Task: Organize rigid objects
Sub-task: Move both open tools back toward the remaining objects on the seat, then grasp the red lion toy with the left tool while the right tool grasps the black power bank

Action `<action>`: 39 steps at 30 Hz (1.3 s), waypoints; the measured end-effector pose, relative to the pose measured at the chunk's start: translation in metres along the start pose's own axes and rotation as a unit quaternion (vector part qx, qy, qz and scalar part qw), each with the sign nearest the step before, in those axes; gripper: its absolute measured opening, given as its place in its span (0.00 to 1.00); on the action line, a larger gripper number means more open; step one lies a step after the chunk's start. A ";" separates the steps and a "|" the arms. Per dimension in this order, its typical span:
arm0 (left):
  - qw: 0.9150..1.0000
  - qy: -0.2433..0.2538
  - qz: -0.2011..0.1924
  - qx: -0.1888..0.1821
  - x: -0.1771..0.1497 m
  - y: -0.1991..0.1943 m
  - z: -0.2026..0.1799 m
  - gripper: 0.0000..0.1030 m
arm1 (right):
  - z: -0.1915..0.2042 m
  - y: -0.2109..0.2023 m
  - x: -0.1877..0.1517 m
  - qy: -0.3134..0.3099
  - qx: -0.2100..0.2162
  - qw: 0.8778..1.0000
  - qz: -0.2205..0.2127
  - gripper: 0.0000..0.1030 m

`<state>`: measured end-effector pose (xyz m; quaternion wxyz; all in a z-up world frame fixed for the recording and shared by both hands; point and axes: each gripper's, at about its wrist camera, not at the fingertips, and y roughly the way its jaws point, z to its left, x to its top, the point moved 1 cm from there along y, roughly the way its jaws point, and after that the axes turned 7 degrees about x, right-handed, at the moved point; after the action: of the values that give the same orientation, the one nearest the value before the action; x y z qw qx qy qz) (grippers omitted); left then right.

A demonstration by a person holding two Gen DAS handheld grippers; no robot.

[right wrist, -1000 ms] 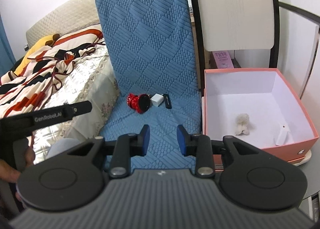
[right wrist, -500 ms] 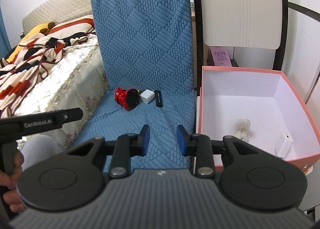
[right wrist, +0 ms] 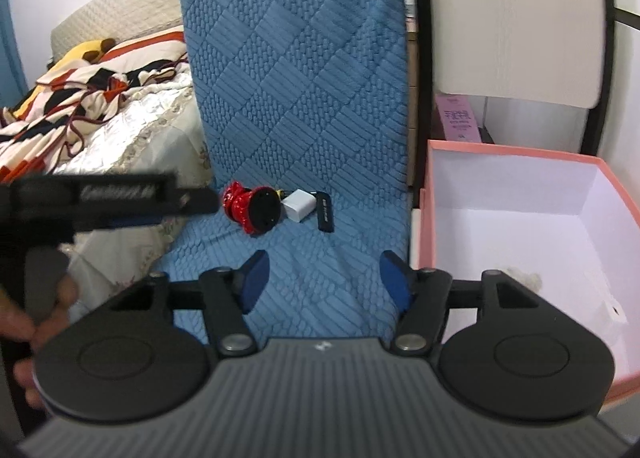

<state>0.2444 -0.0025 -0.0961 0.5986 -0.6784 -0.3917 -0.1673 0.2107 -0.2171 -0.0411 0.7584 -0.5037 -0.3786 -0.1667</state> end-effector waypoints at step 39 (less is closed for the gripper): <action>0.968 -0.222 0.109 0.049 0.055 0.217 0.122 0.72 | -0.018 0.254 0.038 -0.052 0.011 0.993 0.102 0.50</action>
<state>0.4088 0.1357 -0.2327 0.5437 -0.7068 -0.4466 0.0729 0.4040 -0.1174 -0.1785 0.7566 -0.5392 -0.3655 -0.0577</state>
